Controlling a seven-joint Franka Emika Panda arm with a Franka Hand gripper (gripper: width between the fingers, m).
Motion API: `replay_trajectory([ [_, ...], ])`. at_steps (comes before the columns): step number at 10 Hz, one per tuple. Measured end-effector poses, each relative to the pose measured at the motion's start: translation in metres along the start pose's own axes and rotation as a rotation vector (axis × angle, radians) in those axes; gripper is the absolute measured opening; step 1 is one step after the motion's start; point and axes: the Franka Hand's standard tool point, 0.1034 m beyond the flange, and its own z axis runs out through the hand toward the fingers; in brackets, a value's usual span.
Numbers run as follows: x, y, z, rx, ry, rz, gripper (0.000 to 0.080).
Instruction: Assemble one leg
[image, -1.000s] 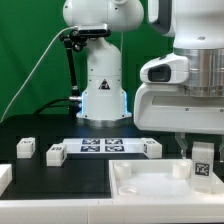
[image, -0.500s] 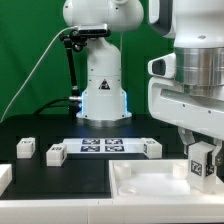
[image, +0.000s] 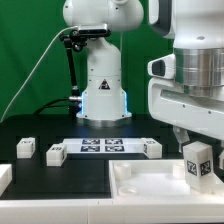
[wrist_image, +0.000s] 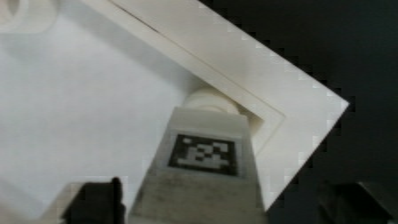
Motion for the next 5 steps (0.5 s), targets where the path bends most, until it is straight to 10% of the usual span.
replay_trajectory([
  [5, 0.0022, 0.0005, 0.0001, 0.003, 0.004, -0.565, 0.0648],
])
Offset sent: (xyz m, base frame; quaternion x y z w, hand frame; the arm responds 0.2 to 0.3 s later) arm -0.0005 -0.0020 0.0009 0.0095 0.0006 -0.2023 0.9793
